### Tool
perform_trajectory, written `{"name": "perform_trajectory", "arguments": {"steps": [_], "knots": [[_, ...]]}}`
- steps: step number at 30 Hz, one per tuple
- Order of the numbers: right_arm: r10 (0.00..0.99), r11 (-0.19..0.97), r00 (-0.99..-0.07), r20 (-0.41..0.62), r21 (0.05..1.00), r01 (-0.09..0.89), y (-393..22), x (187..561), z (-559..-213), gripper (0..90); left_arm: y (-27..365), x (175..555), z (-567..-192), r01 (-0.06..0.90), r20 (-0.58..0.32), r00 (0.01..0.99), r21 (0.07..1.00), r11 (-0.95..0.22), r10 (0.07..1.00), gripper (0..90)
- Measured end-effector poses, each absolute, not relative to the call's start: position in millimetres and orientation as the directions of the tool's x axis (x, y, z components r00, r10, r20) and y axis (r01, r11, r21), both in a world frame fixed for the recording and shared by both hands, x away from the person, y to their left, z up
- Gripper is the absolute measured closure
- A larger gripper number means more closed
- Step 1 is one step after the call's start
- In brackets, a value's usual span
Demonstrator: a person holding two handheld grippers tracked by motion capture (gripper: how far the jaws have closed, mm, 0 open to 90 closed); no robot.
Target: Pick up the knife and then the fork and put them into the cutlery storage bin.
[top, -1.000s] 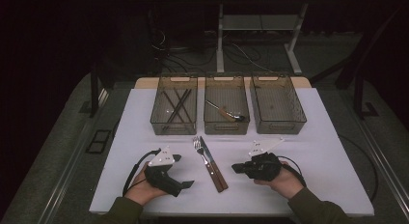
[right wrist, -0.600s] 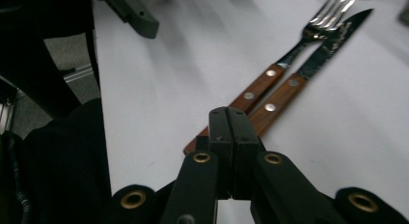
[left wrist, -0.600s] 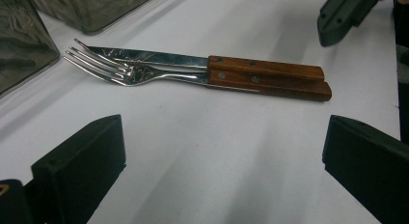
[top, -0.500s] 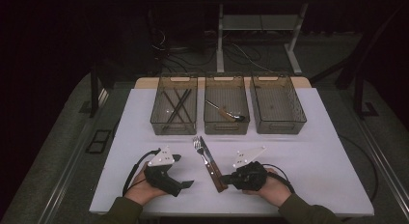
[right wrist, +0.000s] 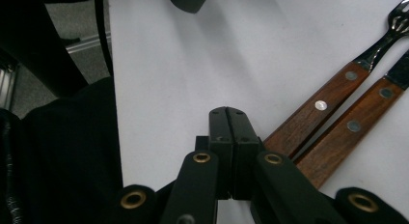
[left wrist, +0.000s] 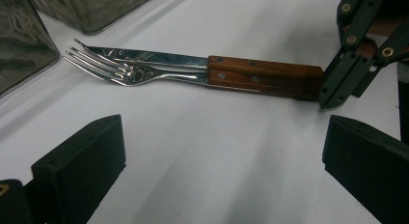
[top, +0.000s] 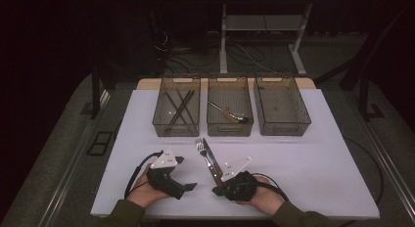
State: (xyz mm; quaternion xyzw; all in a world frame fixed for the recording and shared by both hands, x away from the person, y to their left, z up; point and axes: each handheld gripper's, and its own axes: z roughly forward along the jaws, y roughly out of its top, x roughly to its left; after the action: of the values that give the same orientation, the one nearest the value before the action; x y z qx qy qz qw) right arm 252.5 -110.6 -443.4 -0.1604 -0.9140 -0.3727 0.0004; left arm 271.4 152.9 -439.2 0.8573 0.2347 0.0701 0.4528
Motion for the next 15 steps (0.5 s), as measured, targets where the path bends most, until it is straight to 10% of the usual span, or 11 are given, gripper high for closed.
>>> {"name": "perform_trajectory", "arguments": {"steps": [15], "knots": [[0.319, 0.685, -0.941, 0.114, 0.659, 0.311, -110.2, 251.2, -445.0, 89.4, 152.8, 271.4, -439.1, 0.338, -0.093, 0.88, 0.81, -0.479, 0.465, 0.6]]}}
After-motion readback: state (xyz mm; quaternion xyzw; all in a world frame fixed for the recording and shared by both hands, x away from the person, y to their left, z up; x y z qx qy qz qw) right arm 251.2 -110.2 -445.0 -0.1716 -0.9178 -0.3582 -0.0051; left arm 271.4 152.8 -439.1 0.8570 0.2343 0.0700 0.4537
